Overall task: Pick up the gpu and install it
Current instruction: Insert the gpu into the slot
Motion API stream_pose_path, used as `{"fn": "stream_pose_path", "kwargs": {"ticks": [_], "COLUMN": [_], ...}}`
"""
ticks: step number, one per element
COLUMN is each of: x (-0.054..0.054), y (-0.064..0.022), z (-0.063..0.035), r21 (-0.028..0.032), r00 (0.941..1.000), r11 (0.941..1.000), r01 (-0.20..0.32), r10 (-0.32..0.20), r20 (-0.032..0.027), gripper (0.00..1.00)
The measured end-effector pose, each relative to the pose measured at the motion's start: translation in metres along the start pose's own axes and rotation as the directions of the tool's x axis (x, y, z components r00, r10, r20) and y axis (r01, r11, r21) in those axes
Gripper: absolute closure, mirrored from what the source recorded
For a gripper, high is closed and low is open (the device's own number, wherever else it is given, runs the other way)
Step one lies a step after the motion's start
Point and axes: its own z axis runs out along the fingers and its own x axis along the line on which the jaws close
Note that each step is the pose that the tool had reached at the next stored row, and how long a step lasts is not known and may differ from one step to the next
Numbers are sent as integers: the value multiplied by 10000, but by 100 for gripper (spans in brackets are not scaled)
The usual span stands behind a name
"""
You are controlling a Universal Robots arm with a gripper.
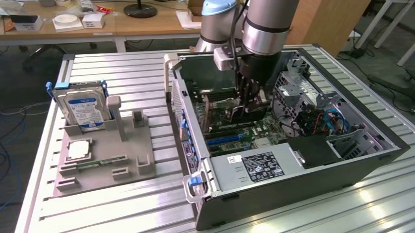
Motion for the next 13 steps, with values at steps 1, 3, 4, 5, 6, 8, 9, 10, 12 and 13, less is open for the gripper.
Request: {"fn": "stream_pose_path", "kwargs": {"ticks": [1, 3, 4, 5, 6, 8, 9, 10, 12, 13], "x": [3, 10, 13, 15, 18, 18, 18, 18, 18, 18], "y": [1, 4, 5, 6, 9, 25, 41, 55, 76, 82], "z": [9, 25, 34, 43, 53, 72, 82, 92, 113, 125], "r21": [0, -1, 0, 0, 0, 1, 1, 0, 0, 0], "r00": [10000, 10000, 10000, 10000, 10000, 10000, 10000, 10000, 10000, 10000], "r11": [10000, 10000, 10000, 10000, 10000, 10000, 10000, 10000, 10000, 10000], "r01": [-1, -2, -1, -1, -1, 0, 0, -1, -1, -1], "r10": [1, 2, 1, 1, 1, 0, 0, 1, 1, 1], "r20": [0, -2, 0, 0, 0, -1, 0, 0, 0, 0], "gripper": [74, 74, 74, 74, 74, 74, 74, 74, 74, 74]}}
